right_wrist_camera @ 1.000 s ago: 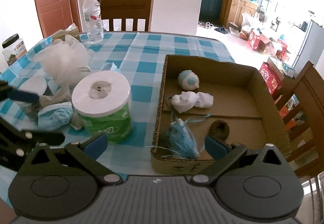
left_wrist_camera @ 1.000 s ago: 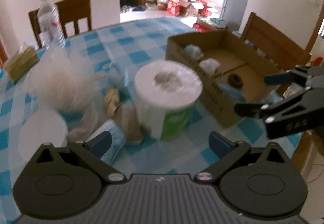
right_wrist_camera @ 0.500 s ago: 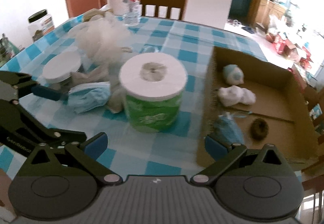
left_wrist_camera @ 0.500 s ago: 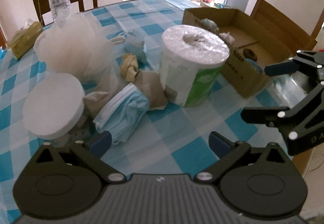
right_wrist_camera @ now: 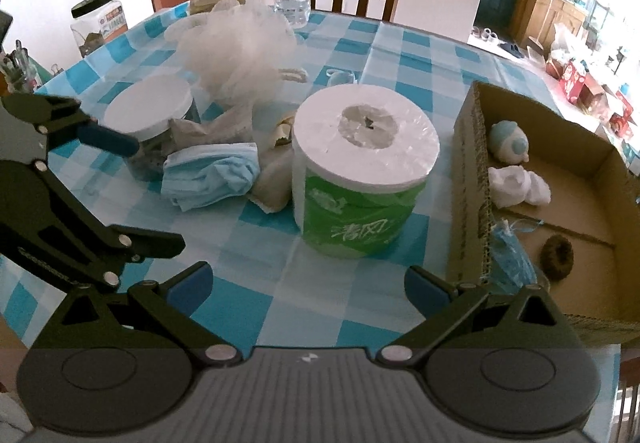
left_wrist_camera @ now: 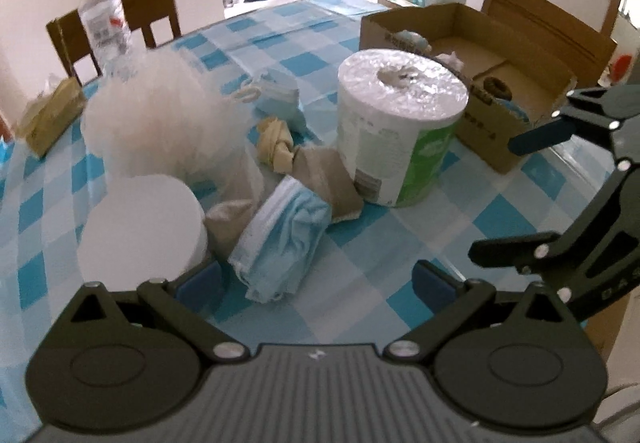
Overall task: Organize soft objects
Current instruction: 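Close the left gripper on the white mesh bath puff while the right gripper nears a mask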
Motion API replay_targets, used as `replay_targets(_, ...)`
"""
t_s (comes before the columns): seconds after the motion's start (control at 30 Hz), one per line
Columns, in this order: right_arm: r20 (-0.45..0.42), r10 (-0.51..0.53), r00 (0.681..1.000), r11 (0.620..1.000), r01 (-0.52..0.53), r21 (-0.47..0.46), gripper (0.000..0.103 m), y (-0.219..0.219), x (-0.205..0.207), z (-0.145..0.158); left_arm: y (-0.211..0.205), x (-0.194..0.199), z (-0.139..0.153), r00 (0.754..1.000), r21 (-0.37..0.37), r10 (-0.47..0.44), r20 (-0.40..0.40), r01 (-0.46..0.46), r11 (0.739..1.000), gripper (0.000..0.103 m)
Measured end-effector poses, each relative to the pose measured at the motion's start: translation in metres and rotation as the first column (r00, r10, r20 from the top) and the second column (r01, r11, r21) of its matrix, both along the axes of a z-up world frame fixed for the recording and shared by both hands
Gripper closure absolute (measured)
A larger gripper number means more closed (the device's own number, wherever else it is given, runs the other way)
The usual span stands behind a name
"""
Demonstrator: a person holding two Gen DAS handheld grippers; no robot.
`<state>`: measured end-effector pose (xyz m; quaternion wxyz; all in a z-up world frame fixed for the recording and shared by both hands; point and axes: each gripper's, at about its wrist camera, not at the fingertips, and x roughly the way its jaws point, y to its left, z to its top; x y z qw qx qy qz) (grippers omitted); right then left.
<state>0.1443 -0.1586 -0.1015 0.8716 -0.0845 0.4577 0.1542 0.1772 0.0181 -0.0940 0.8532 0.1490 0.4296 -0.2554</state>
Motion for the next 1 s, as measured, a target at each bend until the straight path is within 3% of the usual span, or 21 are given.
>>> replay_targets(0.23, -0.033, 0.005, 0.999, 1.0, -0.004, 0.028, 0.0, 0.004, 0.002, -0.009, 0.016, 0.007, 0.015, 1.0, 0.015, -0.022, 0.022, 0.022, 1.0, 0.002)
replay_targets(0.47, -0.046, 0.079, 0.996, 0.995, -0.077, 0.056, 0.0, 0.03, 0.006, -0.017, 0.037, 0.017, 0.03, 0.998, 0.052, -0.041, 0.041, 0.039, 0.998, 0.002)
replay_targets(0.7, 0.022, 0.188, 0.982, 0.982, -0.189, 0.015, 0.0, 0.075, 0.013, -0.022, 0.059, 0.04, 0.035, 0.999, 0.051, -0.015, 0.032, 0.014, 0.999, 0.002)
replay_targets(1.0, 0.079, 0.226, 0.971, 0.973, -0.221, -0.063, 0.0, 0.11, 0.032, -0.036, 0.073, 0.08, 0.037, 1.0, 0.001, 0.015, 0.013, -0.015, 1.0, 0.002)
